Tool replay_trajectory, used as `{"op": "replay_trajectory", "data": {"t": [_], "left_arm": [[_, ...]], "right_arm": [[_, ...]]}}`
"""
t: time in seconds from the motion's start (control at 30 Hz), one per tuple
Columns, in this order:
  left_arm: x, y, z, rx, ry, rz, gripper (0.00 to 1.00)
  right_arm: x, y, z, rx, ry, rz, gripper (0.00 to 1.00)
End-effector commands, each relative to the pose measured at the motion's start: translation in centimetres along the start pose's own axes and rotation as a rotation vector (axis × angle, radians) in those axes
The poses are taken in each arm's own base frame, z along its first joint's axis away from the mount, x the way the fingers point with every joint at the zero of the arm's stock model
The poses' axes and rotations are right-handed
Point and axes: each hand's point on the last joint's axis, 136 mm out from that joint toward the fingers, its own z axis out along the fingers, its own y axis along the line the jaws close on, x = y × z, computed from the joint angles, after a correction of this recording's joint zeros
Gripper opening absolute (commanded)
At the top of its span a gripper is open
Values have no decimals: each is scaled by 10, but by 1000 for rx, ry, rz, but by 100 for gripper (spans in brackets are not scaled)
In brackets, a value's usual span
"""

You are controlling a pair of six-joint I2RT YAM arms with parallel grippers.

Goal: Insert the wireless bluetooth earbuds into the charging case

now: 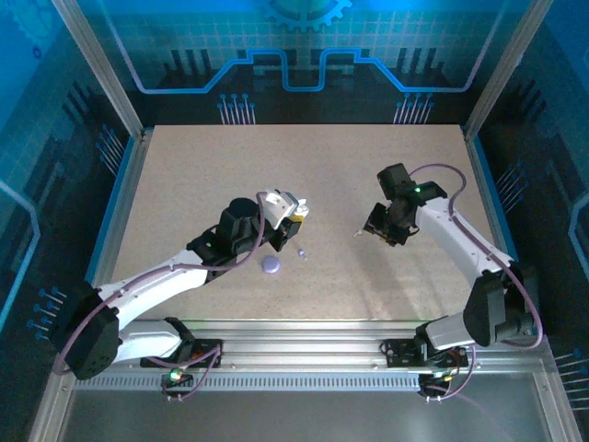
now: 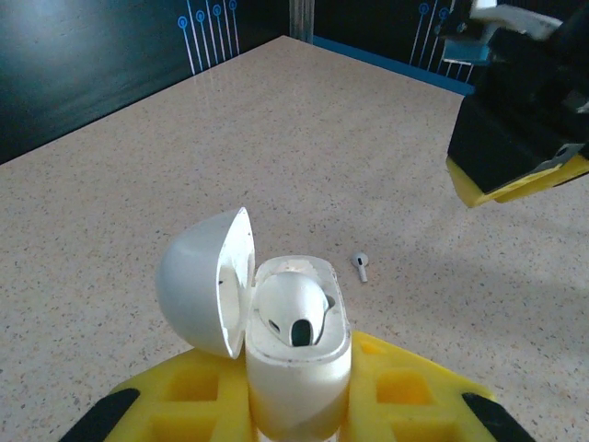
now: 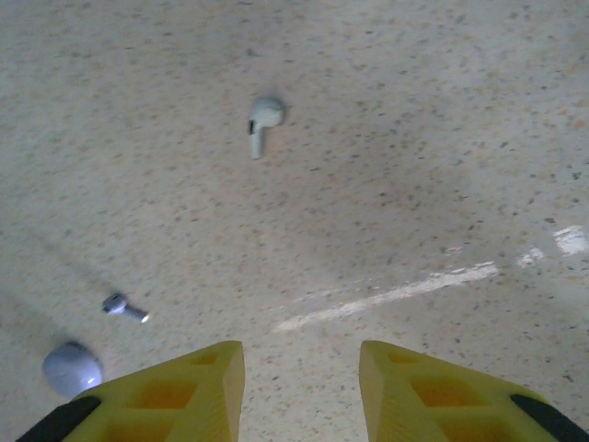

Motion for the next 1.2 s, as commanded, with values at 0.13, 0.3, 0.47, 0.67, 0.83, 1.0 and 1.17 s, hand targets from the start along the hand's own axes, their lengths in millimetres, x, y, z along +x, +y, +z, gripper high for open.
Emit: {"op": "replay_trajectory", "data": {"t": [0.13, 0.3, 0.47, 0.67, 0.83, 1.0, 1.17], "left_arm": [[-13, 1, 1, -8, -10, -34, 15], [-12, 1, 0, -14, 3, -28, 15], [-13, 3, 0, -24, 8, -24, 15], [-11, 5, 3, -32, 18, -22, 16], [-11, 6, 7, -33, 24, -20, 15], [-10, 6, 11, -30, 26, -23, 15], [-8, 6, 12, -28, 31, -29, 16]], "right_arm": [[-7, -5, 27, 69, 61, 40, 39], [-15, 7, 47, 53, 83, 34, 39], [-25, 17, 62, 66, 99, 17, 38], [-34, 25, 84, 88, 129, 3, 38], [-38, 28, 99, 103, 151, -4, 37], [-38, 30, 112, 113, 178, -4, 36], [-38, 28, 118, 125, 186, -5, 34]]}}
